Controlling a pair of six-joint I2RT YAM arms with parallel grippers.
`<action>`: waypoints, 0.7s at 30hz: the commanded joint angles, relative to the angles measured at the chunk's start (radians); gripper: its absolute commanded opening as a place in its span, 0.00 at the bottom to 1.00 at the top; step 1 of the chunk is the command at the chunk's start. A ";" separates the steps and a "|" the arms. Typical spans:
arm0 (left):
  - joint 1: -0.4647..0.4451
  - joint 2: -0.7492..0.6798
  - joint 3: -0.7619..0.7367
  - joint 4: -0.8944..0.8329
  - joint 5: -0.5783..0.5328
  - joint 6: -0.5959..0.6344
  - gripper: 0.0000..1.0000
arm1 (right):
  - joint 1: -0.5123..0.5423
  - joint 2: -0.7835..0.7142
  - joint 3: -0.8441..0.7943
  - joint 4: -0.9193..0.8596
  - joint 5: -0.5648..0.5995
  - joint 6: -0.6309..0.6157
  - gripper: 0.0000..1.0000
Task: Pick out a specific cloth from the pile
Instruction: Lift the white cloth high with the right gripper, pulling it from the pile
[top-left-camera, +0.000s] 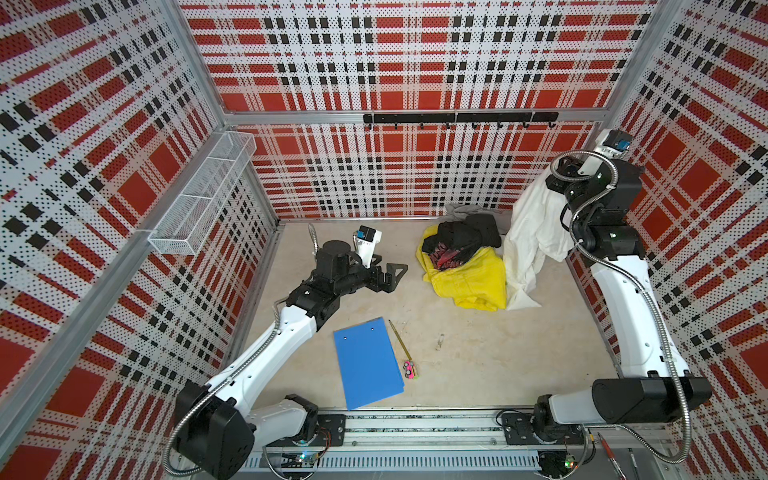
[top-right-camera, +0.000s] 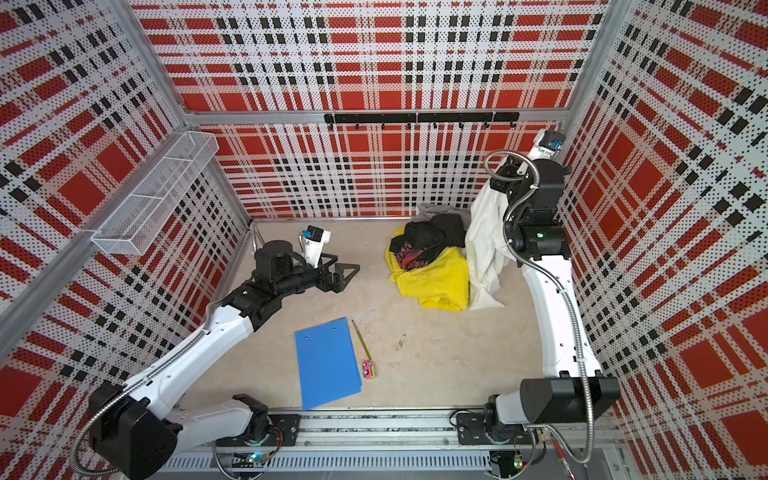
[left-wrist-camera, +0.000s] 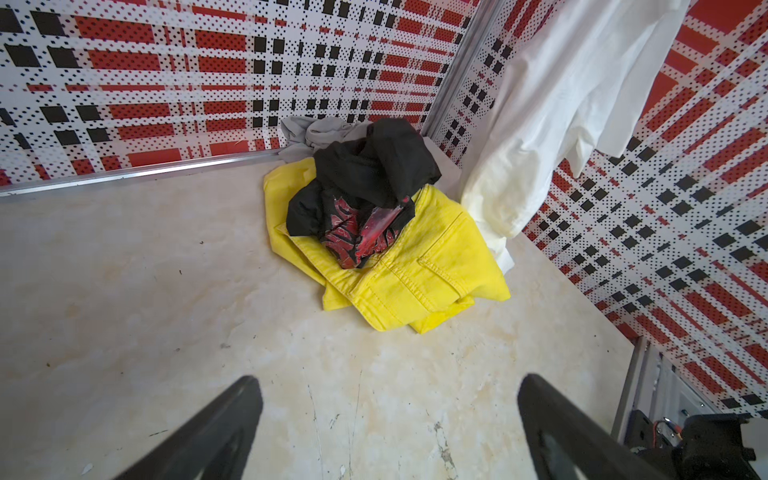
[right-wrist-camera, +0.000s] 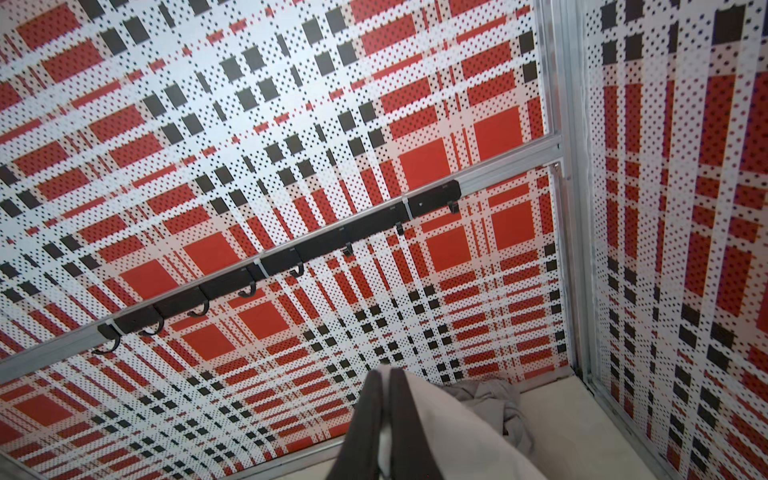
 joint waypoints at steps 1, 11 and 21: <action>-0.002 -0.029 -0.006 0.018 -0.005 0.020 0.99 | -0.002 -0.041 0.041 0.139 0.010 0.021 0.00; 0.024 -0.054 -0.008 0.023 0.035 0.021 0.99 | -0.002 -0.100 -0.027 0.369 0.055 0.021 0.00; 0.046 -0.069 -0.008 0.027 0.048 0.014 0.99 | -0.002 -0.140 -0.058 0.636 -0.024 0.085 0.00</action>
